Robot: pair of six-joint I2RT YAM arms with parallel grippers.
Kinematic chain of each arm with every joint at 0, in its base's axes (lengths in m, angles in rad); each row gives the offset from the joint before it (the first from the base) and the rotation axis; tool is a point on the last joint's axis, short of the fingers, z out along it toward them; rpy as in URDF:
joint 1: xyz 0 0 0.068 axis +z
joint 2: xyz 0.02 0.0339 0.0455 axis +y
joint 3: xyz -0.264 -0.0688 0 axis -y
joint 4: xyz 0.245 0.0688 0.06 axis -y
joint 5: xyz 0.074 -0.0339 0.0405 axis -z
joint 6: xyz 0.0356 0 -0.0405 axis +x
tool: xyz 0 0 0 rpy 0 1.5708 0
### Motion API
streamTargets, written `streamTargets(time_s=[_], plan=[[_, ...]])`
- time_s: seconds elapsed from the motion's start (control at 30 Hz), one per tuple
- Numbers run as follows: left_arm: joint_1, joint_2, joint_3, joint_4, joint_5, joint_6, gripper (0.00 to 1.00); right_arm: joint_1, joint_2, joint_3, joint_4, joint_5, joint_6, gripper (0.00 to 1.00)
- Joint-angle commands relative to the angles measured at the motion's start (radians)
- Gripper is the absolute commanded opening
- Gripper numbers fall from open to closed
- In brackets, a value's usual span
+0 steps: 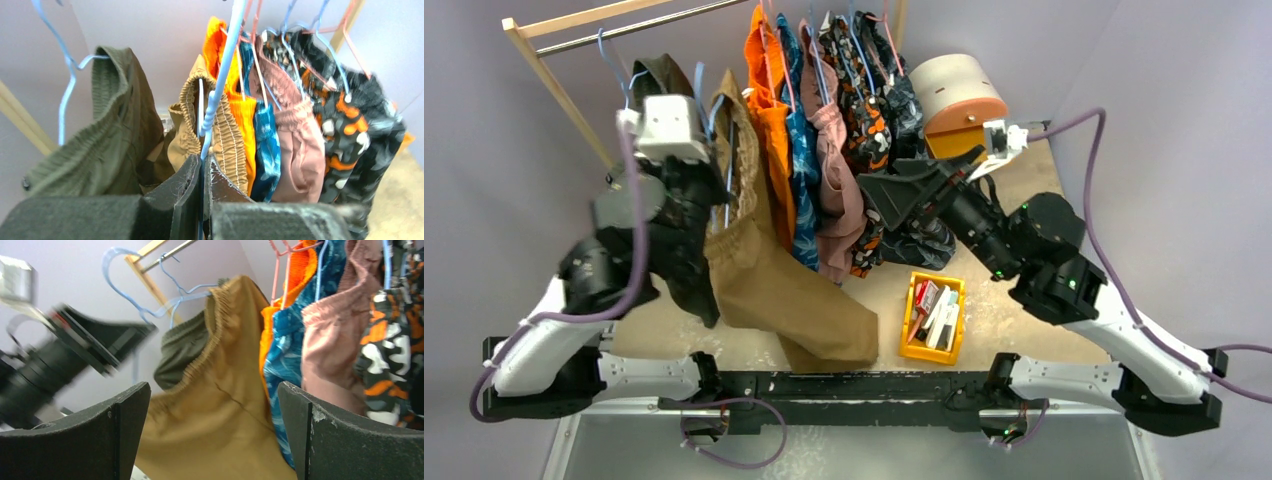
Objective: Place the shorts on the hanger
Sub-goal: Adjust the hanger on the clothesline.
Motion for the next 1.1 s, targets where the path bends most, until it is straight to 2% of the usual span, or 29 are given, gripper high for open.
streamTargets(time_s=[0.0,0.1,0.17,0.37,0.43,0.57,0.73,0.93,1.07], plan=[[-0.002,0.083,0.325,-0.269,-0.067,-0.127,0.00,0.000,-0.091,-0.072,0.025,0.009,-0.150,0.99],[-0.003,0.161,0.515,-0.333,-0.112,-0.078,0.00,-0.001,-0.125,-0.103,0.005,0.029,-0.172,0.99],[-0.002,0.186,0.586,-0.335,-0.148,-0.028,0.00,0.000,-0.131,-0.109,-0.009,0.029,-0.181,0.99],[-0.002,0.174,0.517,-0.212,-0.217,0.129,0.00,0.000,-0.108,-0.145,-0.029,-0.014,-0.194,0.99],[-0.002,0.202,0.545,-0.150,-0.227,0.217,0.00,-0.001,-0.088,-0.150,-0.038,-0.028,-0.200,0.99],[-0.010,0.311,0.662,-0.171,-0.206,0.287,0.00,-0.001,-0.040,-0.138,-0.068,-0.060,-0.210,0.99],[0.005,0.361,0.612,-0.293,-0.126,0.145,0.00,-0.001,-0.028,-0.143,-0.078,-0.064,-0.211,0.99],[0.081,0.296,0.463,-0.284,-0.002,0.003,0.00,-0.001,-0.053,-0.157,-0.087,-0.044,-0.221,0.99],[0.179,0.303,0.463,-0.322,0.097,-0.079,0.00,-0.001,-0.075,-0.175,-0.085,-0.037,-0.222,0.99]])
